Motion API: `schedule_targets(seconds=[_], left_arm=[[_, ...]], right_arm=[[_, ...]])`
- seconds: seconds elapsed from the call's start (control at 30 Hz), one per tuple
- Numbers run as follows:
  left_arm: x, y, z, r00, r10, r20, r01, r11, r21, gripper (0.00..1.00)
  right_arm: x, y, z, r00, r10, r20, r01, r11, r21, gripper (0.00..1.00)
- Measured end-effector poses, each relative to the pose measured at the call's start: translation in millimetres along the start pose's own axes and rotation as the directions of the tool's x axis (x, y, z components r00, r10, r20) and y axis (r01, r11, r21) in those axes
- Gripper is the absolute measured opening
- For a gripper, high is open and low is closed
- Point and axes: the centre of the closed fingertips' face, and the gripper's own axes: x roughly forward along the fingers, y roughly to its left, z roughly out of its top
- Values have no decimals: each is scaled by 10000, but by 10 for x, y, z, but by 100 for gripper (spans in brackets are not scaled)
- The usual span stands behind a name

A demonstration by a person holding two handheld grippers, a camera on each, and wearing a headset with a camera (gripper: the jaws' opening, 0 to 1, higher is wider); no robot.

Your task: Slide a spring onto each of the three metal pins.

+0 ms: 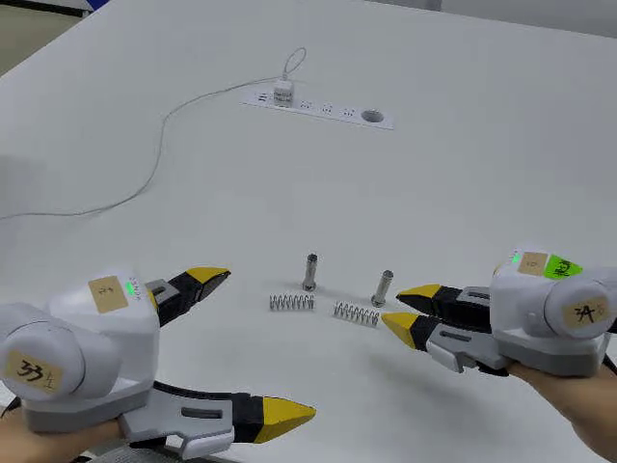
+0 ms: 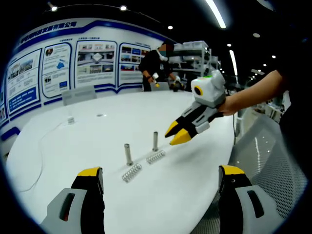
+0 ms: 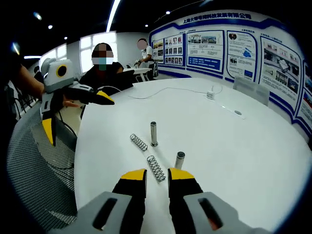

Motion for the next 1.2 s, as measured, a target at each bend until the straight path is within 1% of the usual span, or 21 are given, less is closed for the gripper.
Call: schedule_targets(seconds=[0.07, 0.1, 0.2, 0.27, 0.37, 0.5, 0.67, 0.8, 0.9, 1.0, 1.03, 1.1, 1.17, 1.2], left_arm=[[4, -7, 3, 10000, -10, 23, 10, 10000, -66, 100], [6, -2, -2, 10000, 0, 0, 0, 10000, -73, 100], [8, 10, 0, 10000, 37, 8, -37, 9999, -125, 100], [8, 16, -4, 10000, 69, -15, -69, 9999, -128, 100], [9, 19, -11, 10000, 84, -35, -84, 9999, -109, 100], [11, 19, -27, 9999, 74, -79, -75, 9998, -159, 100], [10, 14, -41, 9999, 49, -116, -51, 9998, -182, 100], [6, 15, -44, 9999, 62, -132, -65, 9998, -178, 100], [2, 21, -48, 9999, 85, -139, -88, 9998, -200, 100], [0, 26, -46, 9999, 104, -113, -107, 9997, -212, 100], [0, 26, -47, 9999, 106, -118, -108, 9997, -217, 100], [0, 23, -49, 9999, 90, -125, -93, 9997, -216, 100], [1, 17, -47, 9999, 60, -113, -62, 9998, -209, 100], [0, 17, -48, 9999, 60, -117, -63, 9998, -182, 100]], right_arm=[[61, 30, -15, 9997, 144, -217, -150, 9995, -267, 18], [95, 53, -27, 9988, 307, -370, -326, 9981, -516, 18], [176, 74, -63, 9963, 547, -657, -595, 9955, -737, 18], [227, 58, -112, 9937, 566, -964, -656, 9936, -925, 18], [273, 33, -142, 9922, 501, -1141, -627, 9920, -1099, 18], [310, 44, -185, 9892, 620, -1331, -775, 9904, -1143, 17], [356, 47, -183, 9879, 627, -1416, -810, 9885, -1275, 17], [411, 39, -218, 9841, 644, -1658, -894, 9849, -1483, 16], [422, 48, -249, 9810, 718, -1800, -989, 9843, -1461, 15], [411, 53, -312, 9759, 739, -2055, -1050, 9839, -1445, 15], [415, 59, -298, 9776, 768, -1958, -1043, 9854, -1347, 15], [409, 69, -310, 9757, 828, -2030, -1100, 9859, -1263, 14], [408, 84, -321, 9747, 927, -2032, -1130, 9894, -907, 12], [407, 80, -324, 9747, 925, -2034, -1124, 9897, -886, 12]])
